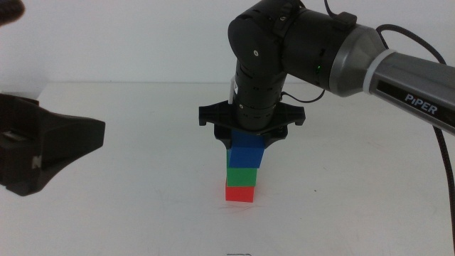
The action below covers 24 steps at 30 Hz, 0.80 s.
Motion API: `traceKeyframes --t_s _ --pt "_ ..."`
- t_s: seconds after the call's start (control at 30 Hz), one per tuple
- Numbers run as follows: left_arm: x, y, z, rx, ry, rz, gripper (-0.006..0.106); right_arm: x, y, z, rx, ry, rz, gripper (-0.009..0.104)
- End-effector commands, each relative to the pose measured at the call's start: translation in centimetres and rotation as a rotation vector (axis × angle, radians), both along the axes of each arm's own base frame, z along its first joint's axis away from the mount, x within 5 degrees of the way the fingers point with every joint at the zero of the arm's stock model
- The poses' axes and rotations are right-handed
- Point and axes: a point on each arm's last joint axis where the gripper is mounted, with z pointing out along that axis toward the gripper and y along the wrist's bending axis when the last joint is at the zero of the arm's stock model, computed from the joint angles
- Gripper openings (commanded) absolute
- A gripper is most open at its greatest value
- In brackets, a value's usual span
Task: Stack red cubes first, then green, then blue cubes in a specific spot.
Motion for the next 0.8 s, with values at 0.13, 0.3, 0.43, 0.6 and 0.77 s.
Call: traceKeyframes --t_s 0.13,0.3,0.43,0.6,0.77 --pt "0.07 -0.05 1.33 -0.060 -0.076 0.003 0.094 -0.58 -0.70 2.77 0.020 -0.055 0.011 0.066" --pt "0.07 -0.05 1.33 -0.060 -0.076 0.003 0.094 -0.58 -0.58 2.79 0.030 -0.055 0.020 0.070" --pt "0.07 -0.05 1.33 -0.060 -0.076 0.003 0.094 -0.73 -0.35 2.77 0.056 -0.039 0.024 0.070" --pt "0.07 -0.05 1.33 -0.060 -0.076 0.003 0.094 -0.81 -0.26 2.75 0.064 -0.031 0.035 0.070" --pt "0.07 -0.05 1.33 -0.060 -0.076 0.003 0.094 -0.91 -0.05 2.76 0.083 -0.022 0.048 0.070"
